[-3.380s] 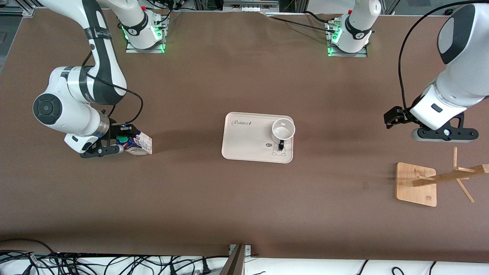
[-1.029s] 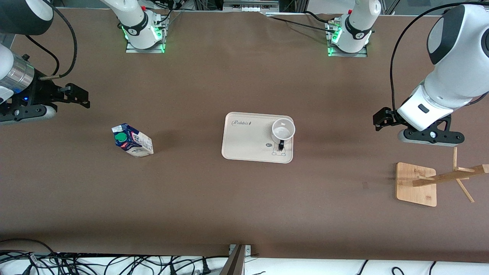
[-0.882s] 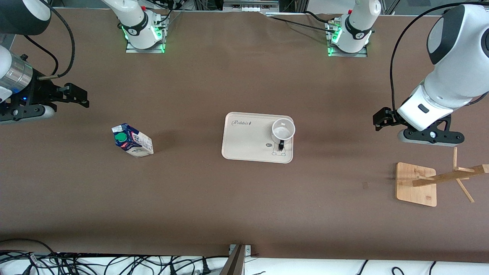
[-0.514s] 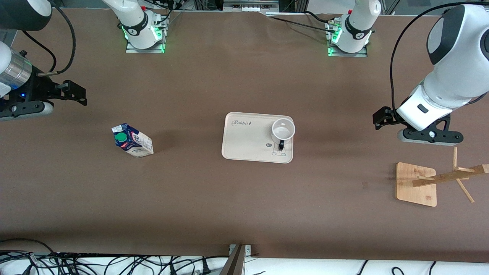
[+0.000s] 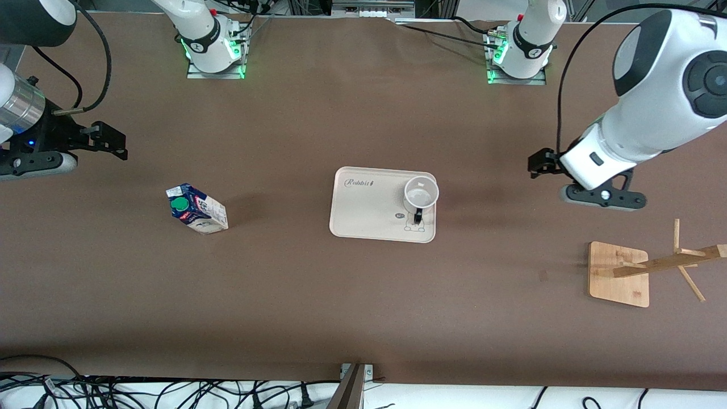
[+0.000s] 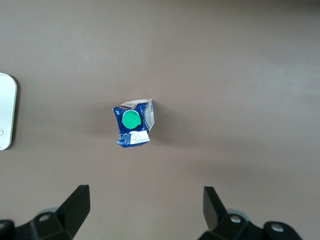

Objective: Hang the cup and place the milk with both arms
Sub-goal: 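Move the left gripper over the white mug on the tray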

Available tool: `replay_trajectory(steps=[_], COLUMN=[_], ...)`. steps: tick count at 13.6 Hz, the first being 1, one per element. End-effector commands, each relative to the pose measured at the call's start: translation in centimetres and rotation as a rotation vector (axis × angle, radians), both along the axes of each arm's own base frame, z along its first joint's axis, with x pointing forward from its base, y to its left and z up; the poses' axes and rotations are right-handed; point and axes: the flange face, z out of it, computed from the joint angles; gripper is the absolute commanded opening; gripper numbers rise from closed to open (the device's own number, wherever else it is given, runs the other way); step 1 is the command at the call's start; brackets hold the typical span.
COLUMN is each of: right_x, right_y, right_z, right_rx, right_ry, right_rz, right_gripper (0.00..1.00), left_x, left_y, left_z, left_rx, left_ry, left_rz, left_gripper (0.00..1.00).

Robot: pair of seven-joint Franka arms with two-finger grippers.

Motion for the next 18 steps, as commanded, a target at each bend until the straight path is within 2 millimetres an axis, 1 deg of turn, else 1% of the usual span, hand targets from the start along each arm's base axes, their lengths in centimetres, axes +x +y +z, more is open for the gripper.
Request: replay_trajectory(steps=[1, 2, 3, 4, 5, 6, 7, 8, 9, 10, 11, 12, 14, 15, 16, 17, 18], right_x=[-0.3, -0.3, -0.3, -0.3, -0.4, -0.3, -0.3, -0.4, -0.3, -0.4, -0.3, -0.3, -0.4, -0.4, -0.4, -0.4, -0.4], right_y=[-0.2, -0.2, -0.2, -0.2, -0.1, -0.2, -0.1, -0.1, -0.1, -0.1, -0.1, -0.1, -0.1, 0.0, 0.0, 0.0, 0.0], right_z=[0.4, 0.4, 0.4, 0.4, 0.4, 0.3, 0.3, 0.4, 0.3, 0.4, 0.3, 0.3, 0.4, 0.4, 0.4, 0.4, 0.4], right_rx=[-0.015, -0.013, -0.012, -0.012, -0.009, -0.009, -0.009, -0.007, -0.007, -0.007, -0.007, -0.007, -0.007, -0.007, -0.007, -0.007, -0.007], right_ry=[-0.015, -0.013, -0.013, -0.013, -0.013, -0.011, -0.011, -0.013, -0.011, -0.013, -0.011, -0.011, -0.013, -0.011, -0.013, -0.013, -0.013], right_rz=[-0.001, -0.003, -0.001, -0.001, -0.003, -0.003, -0.003, -0.003, -0.003, -0.003, -0.003, -0.003, -0.003, -0.002, -0.003, -0.002, -0.002], right_gripper=[1.00, 1.00, 1.00, 1.00, 1.00, 1.00, 1.00, 1.00, 1.00, 1.00, 1.00, 1.00, 1.00, 1.00, 1.00, 1.00, 1.00], left_x=[0.9, 1.1, 1.1, 0.3, -0.9, -2.5, -4.3, -5.3, -5.7, -5.9, -5.9, -6.7, -8.1, -8.4, -8.7, -9.1, -9.9], left_y=[-5.2, -7.6, -10.0, -13.0, -15.7, -18.4, -21.2, -22.8, -23.1, -23.2, -23.7, -24.8, -24.8, -24.9, -24.8, -25.1, -25.9], left_z=[-4.3, -5.4, -7.1, -8.3, -10.8, -13.5, -15.9, -17.4, -18.8, -20.7, -22.3, -23.8, -25.5, -26.1, -27.2, -28.2, -29.2], left_rx=[-0.021, -0.032, -0.034, -0.032, -0.003, 0.053, 0.062, 0.037, 0.021, 0.002, -0.022, -0.024, 0.025, 0.050, 0.066, 0.071, 0.077], left_ry=[0.012, -0.018, -0.016, -0.018, -0.015, -0.043, -0.074, -0.102, -0.118, -0.131, -0.148, -0.159, -0.166, -0.177, -0.167, -0.153, -0.140], left_rz=[0.022, 0.062, 0.112, 0.144, 0.098, 0.034, 0.004, 0.030, 0.037, 0.036, 0.043, 0.014, -0.008, -0.039, -0.043, -0.027, -0.017], left_gripper=[1.00, 1.00, 1.00, 1.00, 1.00, 1.00, 1.00, 1.00, 1.00, 0.88, 0.84, 0.81, 0.81, 0.81, 0.79, 0.68, 0.41])
